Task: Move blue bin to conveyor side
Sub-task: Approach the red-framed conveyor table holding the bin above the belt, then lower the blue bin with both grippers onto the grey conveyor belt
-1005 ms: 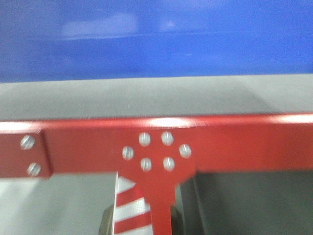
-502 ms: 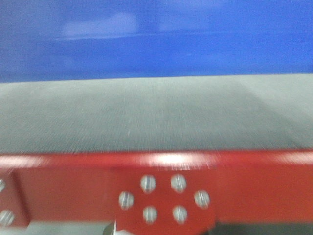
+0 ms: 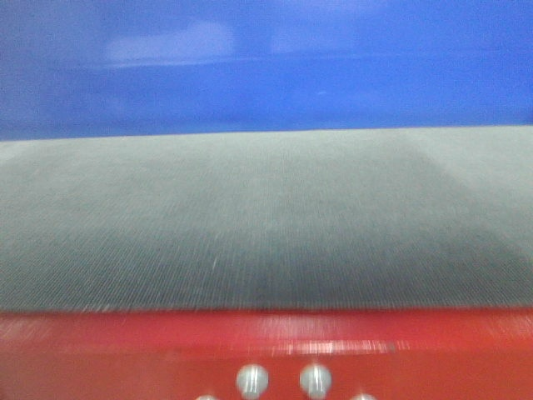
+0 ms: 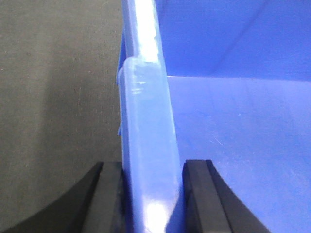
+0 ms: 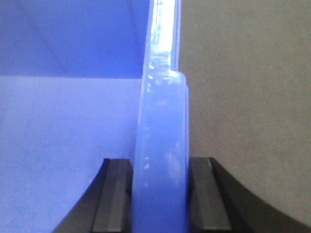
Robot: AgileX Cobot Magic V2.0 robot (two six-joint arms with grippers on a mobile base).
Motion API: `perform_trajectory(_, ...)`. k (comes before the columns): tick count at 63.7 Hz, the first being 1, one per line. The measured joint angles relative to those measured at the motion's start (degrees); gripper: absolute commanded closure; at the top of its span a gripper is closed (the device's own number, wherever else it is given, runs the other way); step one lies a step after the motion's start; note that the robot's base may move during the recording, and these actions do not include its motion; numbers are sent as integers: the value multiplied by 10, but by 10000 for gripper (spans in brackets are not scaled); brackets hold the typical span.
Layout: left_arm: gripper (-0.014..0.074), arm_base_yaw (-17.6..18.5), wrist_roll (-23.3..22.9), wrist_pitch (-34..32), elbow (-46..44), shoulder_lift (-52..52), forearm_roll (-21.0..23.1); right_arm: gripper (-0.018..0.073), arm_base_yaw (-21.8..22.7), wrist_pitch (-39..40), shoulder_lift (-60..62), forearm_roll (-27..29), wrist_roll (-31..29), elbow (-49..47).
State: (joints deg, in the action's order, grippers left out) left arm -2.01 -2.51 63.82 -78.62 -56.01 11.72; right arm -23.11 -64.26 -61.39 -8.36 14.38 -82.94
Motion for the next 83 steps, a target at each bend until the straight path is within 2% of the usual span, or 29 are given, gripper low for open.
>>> perform_trajectory(83,607,0,0,0,0,0,0,640,0,0,0,0,0,0)
